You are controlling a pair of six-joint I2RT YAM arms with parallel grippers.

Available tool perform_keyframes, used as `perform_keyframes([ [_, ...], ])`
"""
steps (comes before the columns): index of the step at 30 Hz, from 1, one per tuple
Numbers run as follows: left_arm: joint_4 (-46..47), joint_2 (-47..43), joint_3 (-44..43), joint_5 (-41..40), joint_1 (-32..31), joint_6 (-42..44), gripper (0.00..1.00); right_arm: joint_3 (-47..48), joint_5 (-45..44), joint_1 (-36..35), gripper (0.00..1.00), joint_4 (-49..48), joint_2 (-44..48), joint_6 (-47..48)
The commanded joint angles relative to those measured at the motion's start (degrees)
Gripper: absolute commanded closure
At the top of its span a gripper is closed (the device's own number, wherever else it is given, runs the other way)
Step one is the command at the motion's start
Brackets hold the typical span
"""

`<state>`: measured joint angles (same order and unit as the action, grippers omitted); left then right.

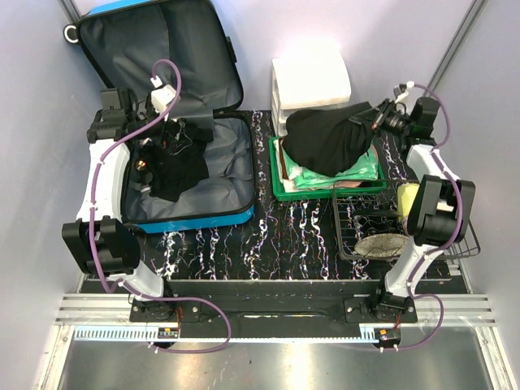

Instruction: Open, take out, and arrange the luggage

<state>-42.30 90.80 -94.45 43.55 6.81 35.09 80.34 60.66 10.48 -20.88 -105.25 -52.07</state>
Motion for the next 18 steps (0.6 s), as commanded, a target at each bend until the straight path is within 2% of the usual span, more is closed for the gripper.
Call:
perform_keyframes([
  [1, 0.74, 1.39, -1.87, 1.98, -0.04, 2.61, 0.04, 1.92, 0.78, -0.72, 1.00, 18.66, -6.18, 17.05],
  [2, 0.04, 1.48, -2.48, 1.63, 0.05, 2.87, 0.04, 2.37, -1.32, -0.64, 1.00, 23.91, -7.50, 18.66],
  [4, -0.32, 1.22, -2.31, 0.58, -0.04, 3.49, 0.04, 3.51, -3.87, -0.37, 0.95, 26.67, -7.60, 22.78],
  [7, -0.32, 0.78, -1.09, -1.18, 0.05, 3.58, 0.04, 6.13, -9.94, 0.42, 0.95, 32.91, -7.51, 28.49],
  [9, -0.85, 0.95, -0.38, -2.15, -0.04, 2.62, 0.04, 8.25, -12.93, 0.94, 0.80, 39.85, -8.13, 32.45],
  [10, -1.29, 1.13, -0.38, -2.33, -0.04, 2.35, 0.04, 10.26, -13.37, 1.29, 0.69, 41.96, -8.21, 36.22],
  [11, -1.90, 1.22, -0.73, -2.50, 0.05, 2.09, 0.04, 11.32, -14.25, 1.64, 0.57, 45.98, -8.13, 37.82],
  [12, -1.99, 1.65, -0.82, -3.55, -0.04, 0.69, 0.04, 12.20, -14.61, 2.69, 0.38, 47.85, -7.87, 39.23],
  [15, -3.48, 3.93, -2.75, -6.80, -0.04, -3.87, 0.01, 17.03, -16.54, 4.45, 0.22, 54.71, -6.72, 45.73],
  [18, -5.24, 7.44, -6.35, -10.22, 0.22, -9.40, 0.01, 22.48, -17.94, 5.16, 0.16, 60.42, -5.84, 53.80],
])
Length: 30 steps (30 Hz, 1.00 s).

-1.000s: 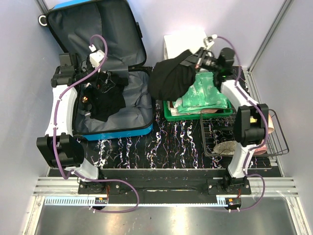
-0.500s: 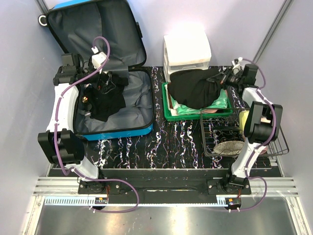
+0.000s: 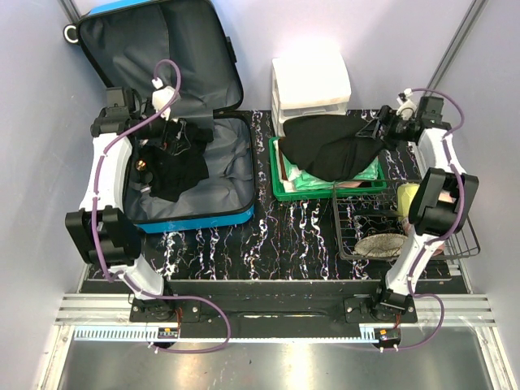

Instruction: Open, take out, and arrange the luggage

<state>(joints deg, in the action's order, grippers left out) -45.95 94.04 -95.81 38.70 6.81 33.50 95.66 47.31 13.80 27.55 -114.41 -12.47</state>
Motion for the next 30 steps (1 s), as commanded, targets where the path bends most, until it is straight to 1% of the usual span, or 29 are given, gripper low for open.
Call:
perform_keyframes([
  [1, -1.77, 5.09, -6.22, -6.00, 0.31, -9.22, 0.01, 9.61, -4.94, 1.84, 0.14, 13.39, 3.58, 15.79],
  [2, -1.77, 5.80, -6.58, -6.52, 1.01, -10.37, 0.01, 10.68, -6.16, 1.84, 0.10, 15.41, 3.67, 17.03],
  [4, -1.68, 7.91, -7.89, -7.93, 1.63, -12.83, 0.01, 12.87, -8.19, 1.75, 0.07, 16.22, 3.93, 19.41],
  [7, -1.94, 11.16, -9.56, -13.02, 2.07, -13.64, 0.01, 15.51, -16.70, 0.62, 0.05, 14.99, 3.93, 17.31],
  [10, -5.98, 14.50, -10.10, -11.54, 2.24, -4.35, 0.01, 16.41, -16.03, -1.93, 0.05, 14.29, 4.63, 16.86],
  [11, -7.03, 15.55, -9.58, -11.80, 2.07, 1.60, 0.01, 16.06, -13.93, -4.03, 0.05, 13.68, 4.90, 16.95],
  [13, -7.04, 16.61, -7.56, -13.55, 1.46, 7.08, 0.03, 14.04, -10.94, -6.23, 0.06, 12.53, 5.95, 16.52],
  [14, -7.04, 17.66, -6.94, -15.65, 1.19, 12.42, 0.04, 13.25, -9.18, -7.98, 0.06, 12.53, 6.21, 16.43],
  [15, -7.13, 18.10, -6.24, -16.54, 0.84, 15.08, 0.07, 11.76, -7.69, -8.78, 0.07, 12.44, 6.22, 16.16],
  [17, -5.74, 18.90, -3.43, -19.43, -0.30, 21.57, 0.07, 9.74, -4.87, -10.89, 0.08, 12.27, 6.30, 15.37],
  [20, -1.08, 20.21, -0.17, -21.90, -1.36, 26.42, 0.07, 5.08, -4.33, -13.27, 0.09, 12.00, 6.04, 16.07],
  [22, 0.77, 21.44, 0.45, -22.87, -2.14, 28.72, 0.06, 2.61, -6.07, -13.45, 0.09, 11.39, 4.82, 17.21],
  [25, 1.22, 23.73, 1.06, -24.19, -3.38, 31.80, 0.05, 3.22, -7.23, -13.54, 0.09, 13.04, 2.53, 18.35],
  [28, 2.18, 25.05, 3.52, -25.95, -4.69, 34.61, 0.06, 4.54, -9.50, -13.45, 0.08, 13.84, 2.17, 19.32],
  [30, 3.23, 25.23, 5.36, -27.71, -5.14, 34.80, 0.11, 5.15, -11.00, -13.28, 0.06, 13.85, 2.61, 20.38],
])
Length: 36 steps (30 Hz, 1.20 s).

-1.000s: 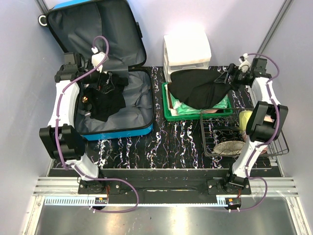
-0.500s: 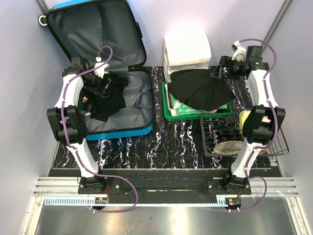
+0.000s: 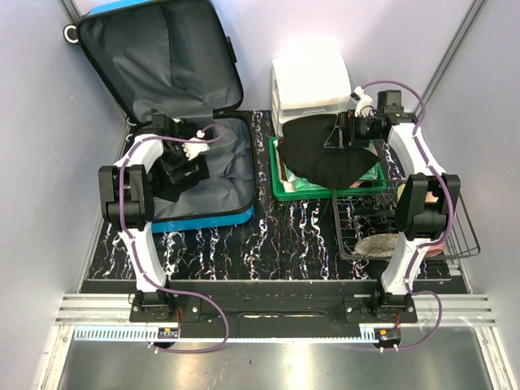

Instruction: Open, take out, and arrange the luggage

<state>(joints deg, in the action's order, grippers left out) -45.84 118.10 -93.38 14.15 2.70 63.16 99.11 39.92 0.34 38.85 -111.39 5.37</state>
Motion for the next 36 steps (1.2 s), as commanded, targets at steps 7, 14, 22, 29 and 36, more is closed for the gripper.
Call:
perform_keyframes([
  [7, 2.17, 0.64, 2.77, -3.43, -0.94, 2.59, 0.60, 4.51, -12.48, 6.15, 0.02, 3.42, 0.83, 3.16],
  [14, -6.88, -2.79, -0.92, 3.51, -1.03, 0.48, 0.78, 8.99, -12.33, 10.21, 0.00, 4.22, 2.06, 4.82],
  [22, -11.81, -5.96, 5.05, 1.15, -1.73, 1.36, 0.29, 9.61, -9.69, 10.21, 0.00, 4.04, 5.04, 4.65],
  [29, -11.90, -2.53, 7.16, -2.19, -1.73, 1.44, 0.35, 9.78, -7.93, 10.21, 0.00, 3.16, 6.28, 2.37],
  [36, -17.16, -2.17, 3.39, 0.61, -1.73, 2.94, 0.87, 10.75, -7.23, 10.21, 0.00, 2.99, 6.80, 1.93],
])
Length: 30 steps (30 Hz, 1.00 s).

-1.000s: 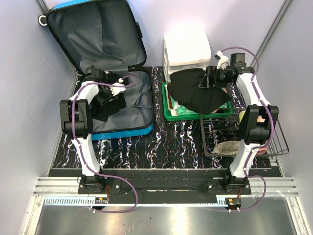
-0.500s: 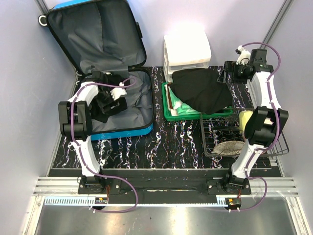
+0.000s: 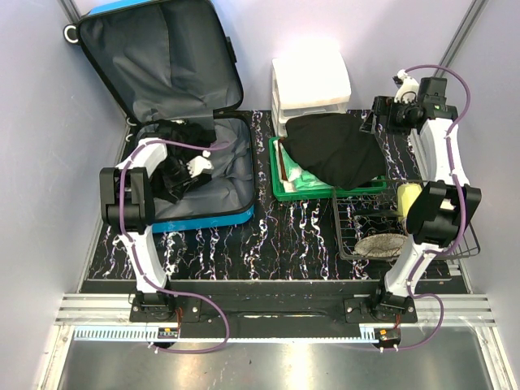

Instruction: Open, take out, and arrange the luggage

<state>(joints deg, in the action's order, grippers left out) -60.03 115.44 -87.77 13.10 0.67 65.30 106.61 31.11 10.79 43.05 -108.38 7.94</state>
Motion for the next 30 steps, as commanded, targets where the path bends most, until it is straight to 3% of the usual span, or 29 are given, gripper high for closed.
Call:
perform_keyframes([
  [1, -3.60, 0.23, -2.84, 2.62, 0.30, 0.71, 0.90, 3.34, 1.67, -0.24, 0.00, -1.21, 3.79, -0.65],
  [6, -6.50, -2.58, -5.66, 4.30, 0.04, 0.27, 0.93, 3.70, 2.63, -0.24, 0.00, -1.74, 3.70, -1.44],
  [8, -7.20, -3.29, -6.88, 5.00, 0.04, 0.27, 1.00, 3.70, 2.90, -0.24, 0.00, -1.83, 3.79, -1.79],
  [15, -11.51, -6.97, -8.91, 7.28, -2.33, 0.18, 1.00, 3.08, 3.25, -0.24, 0.00, -3.23, 4.14, -2.41],
  [26, -11.00, -11.29, -4.43, 8.52, -7.44, -2.00, 1.00, 0.53, 4.57, -0.24, 0.00, -4.90, 6.16, -2.58],
  [30, -3.80, -9.53, -7.32, 6.15, -4.45, -10.77, 0.57, -0.17, 5.71, -0.33, 0.00, -5.95, 6.69, -2.93],
])
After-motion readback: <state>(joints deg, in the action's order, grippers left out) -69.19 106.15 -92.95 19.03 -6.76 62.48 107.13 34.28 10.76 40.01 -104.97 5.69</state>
